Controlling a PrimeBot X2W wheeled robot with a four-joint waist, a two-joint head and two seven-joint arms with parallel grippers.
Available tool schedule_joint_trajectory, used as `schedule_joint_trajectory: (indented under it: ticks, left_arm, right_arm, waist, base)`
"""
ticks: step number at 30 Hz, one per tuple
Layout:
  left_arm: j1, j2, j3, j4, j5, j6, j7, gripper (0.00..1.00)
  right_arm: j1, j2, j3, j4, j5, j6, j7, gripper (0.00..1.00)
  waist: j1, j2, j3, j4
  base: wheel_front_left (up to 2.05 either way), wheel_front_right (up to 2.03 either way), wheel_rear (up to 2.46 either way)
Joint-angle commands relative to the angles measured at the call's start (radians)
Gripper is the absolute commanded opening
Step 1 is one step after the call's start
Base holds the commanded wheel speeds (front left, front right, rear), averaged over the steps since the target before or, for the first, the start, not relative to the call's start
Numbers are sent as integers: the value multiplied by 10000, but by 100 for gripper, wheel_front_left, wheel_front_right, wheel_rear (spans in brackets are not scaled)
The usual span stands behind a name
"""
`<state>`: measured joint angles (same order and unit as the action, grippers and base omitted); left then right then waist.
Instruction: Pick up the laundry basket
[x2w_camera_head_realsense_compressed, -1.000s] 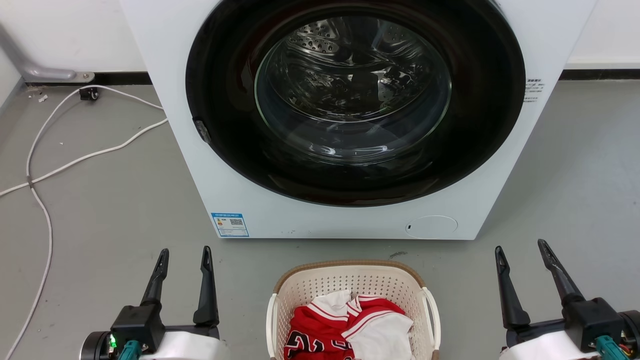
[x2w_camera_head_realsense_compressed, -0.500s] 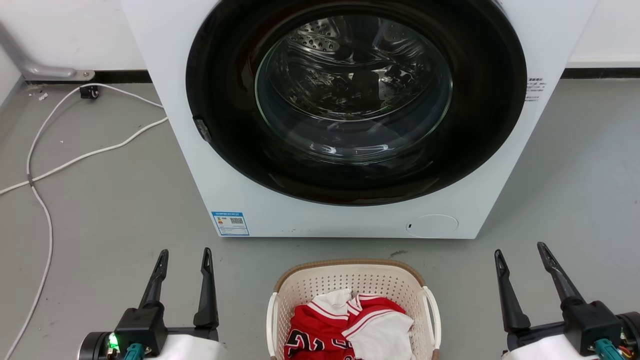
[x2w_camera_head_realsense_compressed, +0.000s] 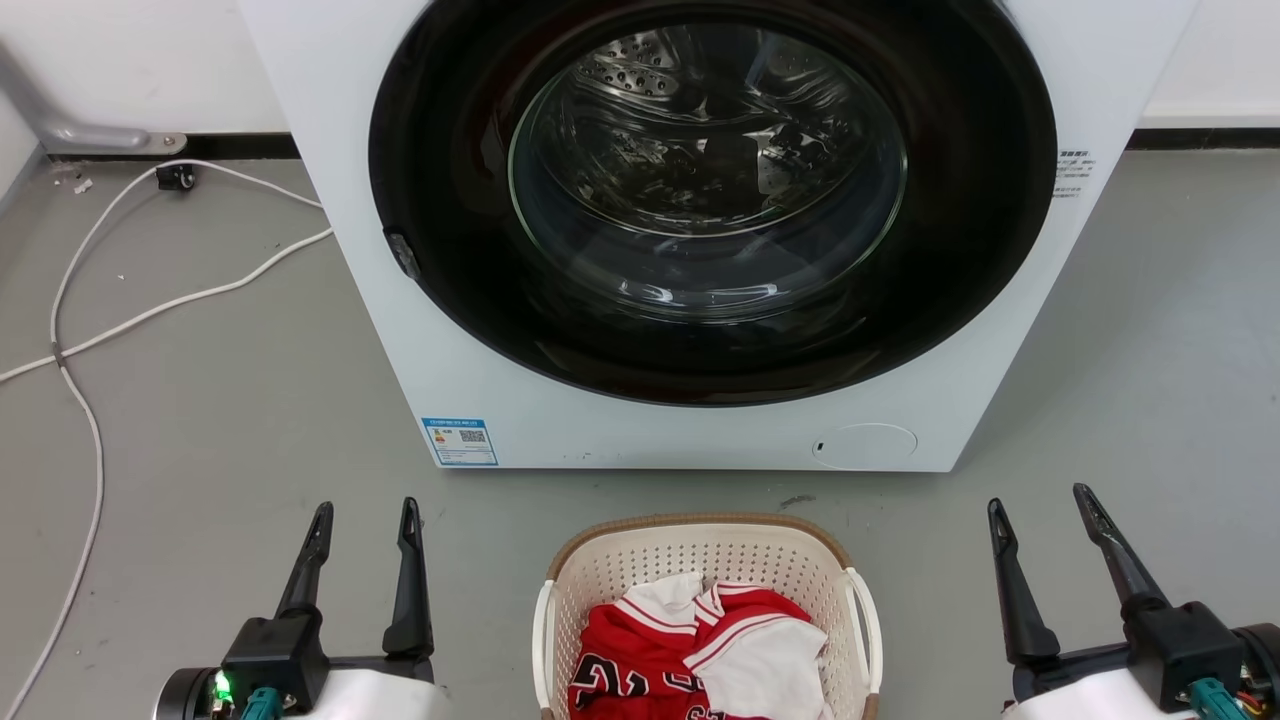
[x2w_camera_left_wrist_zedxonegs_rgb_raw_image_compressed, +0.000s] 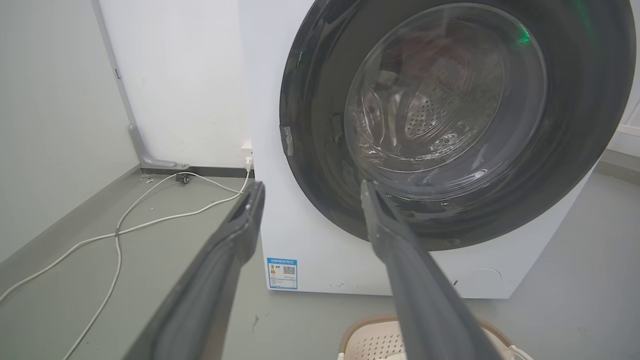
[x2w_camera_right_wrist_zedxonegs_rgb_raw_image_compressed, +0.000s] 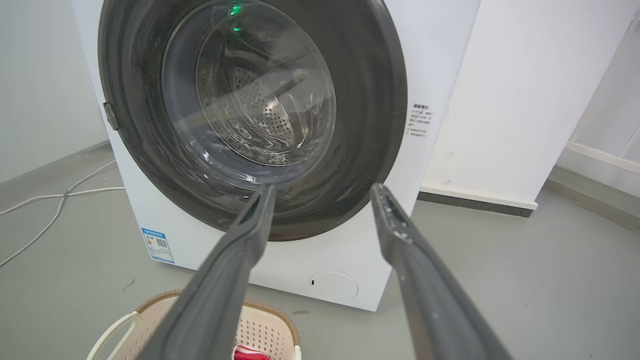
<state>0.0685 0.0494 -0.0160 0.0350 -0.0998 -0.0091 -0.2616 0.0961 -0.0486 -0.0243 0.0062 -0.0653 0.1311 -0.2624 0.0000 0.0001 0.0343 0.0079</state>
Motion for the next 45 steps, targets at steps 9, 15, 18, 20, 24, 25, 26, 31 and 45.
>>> schedule_joint_trajectory:
  ticks: [9, 15, 18, 20, 24, 25, 26, 31, 45]
  left_arm:
    - [-822, 14, 16, 793, 51, -378, -41, 100]
    - [-2031, 11, -45, 2093, 81, -615, -41, 100]
    - [-2629, 14, -127, 2783, 164, -729, -41, 100]
    - [-3009, 14, -159, 3251, 186, -792, -41, 100]
    - [-3770, 13, -137, 4133, 67, -924, -39, 100]
    - [-3946, 16, -123, 4330, 118, -945, -41, 100]
    - [-4167, 21, -113, 4536, 194, -965, -41, 100]
    - [-4945, 70, -97, 5524, 317, -1088, -39, 100]
    - [-6749, 264, -451, 7583, 487, -1187, -41, 100]
  right_arm:
    - [-862, -22, 277, 836, -283, -7, -32, 100]
    - [-2023, -22, 528, 2094, -617, -7, -32, 100]
    - [-2638, -22, 560, 2521, -724, -7, -32, 100]
    - [-2961, -22, 578, 2770, -827, -7, -32, 100]
    - [-3685, -21, 625, 3376, -958, -7, -32, 100]
    - [-3852, -22, 643, 3558, -1007, -7, -32, 100]
    - [-4036, -21, 663, 3743, -1026, -7, -32, 100]
    - [-4871, -21, 709, 4794, -1222, -7, -31, 100]
    - [-6576, -19, 657, 7015, -1588, -7, -32, 100]
  waist:
    - [0, -1, 905, -30]
    - [0, -1, 2080, -98]
    - [0, -1, 2719, -151]
    - [0, -1, 3161, -183]
    - [0, -1, 4055, -233]
    - [0, -1, 4260, -259]
    - [0, -1, 4458, -287]
    - [0, -1, 5401, -388]
    - [0, -1, 7520, -447]
  base:
    - [0, 0, 0]
    - [0, 0, 0]
    - [0, 0, 0]
    - [0, 0, 0]
    - [0, 0, 0]
    - [0, 0, 0]
    - [0, 0, 0]
    - [0, 0, 0]
    - [0, 0, 0]
